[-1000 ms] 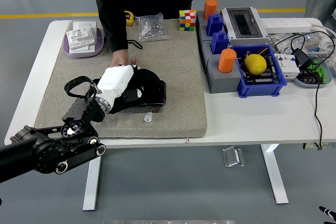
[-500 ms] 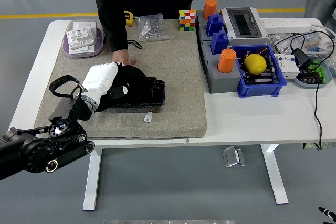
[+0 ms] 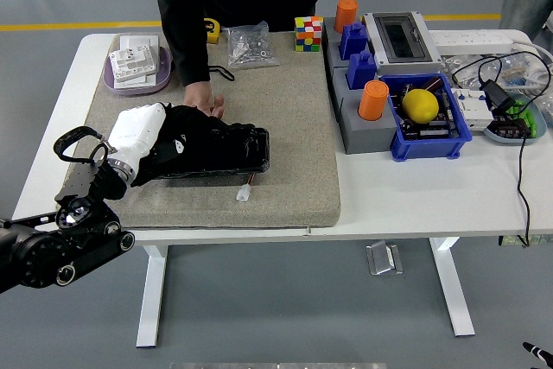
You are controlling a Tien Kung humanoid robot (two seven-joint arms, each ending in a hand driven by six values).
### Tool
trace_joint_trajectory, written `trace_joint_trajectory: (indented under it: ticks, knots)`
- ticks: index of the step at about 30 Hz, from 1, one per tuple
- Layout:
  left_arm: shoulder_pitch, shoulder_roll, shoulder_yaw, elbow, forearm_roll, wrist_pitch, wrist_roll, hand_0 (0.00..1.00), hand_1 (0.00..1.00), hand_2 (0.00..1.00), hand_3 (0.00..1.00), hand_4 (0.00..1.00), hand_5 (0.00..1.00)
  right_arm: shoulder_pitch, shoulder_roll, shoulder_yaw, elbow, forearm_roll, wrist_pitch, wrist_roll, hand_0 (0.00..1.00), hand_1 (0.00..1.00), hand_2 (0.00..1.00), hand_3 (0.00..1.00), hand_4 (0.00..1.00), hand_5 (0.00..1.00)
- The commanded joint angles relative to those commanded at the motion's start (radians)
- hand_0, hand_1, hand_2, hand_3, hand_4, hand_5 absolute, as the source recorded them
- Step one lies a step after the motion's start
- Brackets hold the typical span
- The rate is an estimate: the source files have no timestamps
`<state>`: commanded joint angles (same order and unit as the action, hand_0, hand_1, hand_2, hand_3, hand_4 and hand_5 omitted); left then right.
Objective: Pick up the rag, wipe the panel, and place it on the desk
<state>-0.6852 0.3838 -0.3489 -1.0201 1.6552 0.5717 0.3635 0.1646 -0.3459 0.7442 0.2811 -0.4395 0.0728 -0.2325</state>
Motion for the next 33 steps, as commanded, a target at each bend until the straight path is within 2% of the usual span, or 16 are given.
trace_joint_trajectory:
  ticks: [10,21,33]
  knots:
    - [0.024,0.032,-0.045,0.006,0.012,0.001,-0.001,0.190,0.085,0.533,0.514,0.305,0.002,0.001,0.004,0.005,0.001,-0.002,-0.001,0.002,0.769,0.590,0.707,0.650,0.998,0.594]
    - [0.042,0.051,-0.068,0.011,0.016,0.001,0.002,0.192,0.082,0.531,0.513,0.305,0.002,0.002,0.004,0.008,-0.001,-0.005,0.000,-0.002,0.769,0.590,0.708,0.650,0.998,0.594]
    - [0.072,0.082,-0.145,0.017,0.033,0.005,-0.003,0.190,0.082,0.531,0.512,0.303,0.002,0.004,0.007,0.014,0.000,-0.007,0.000,-0.003,0.769,0.589,0.707,0.650,0.998,0.595]
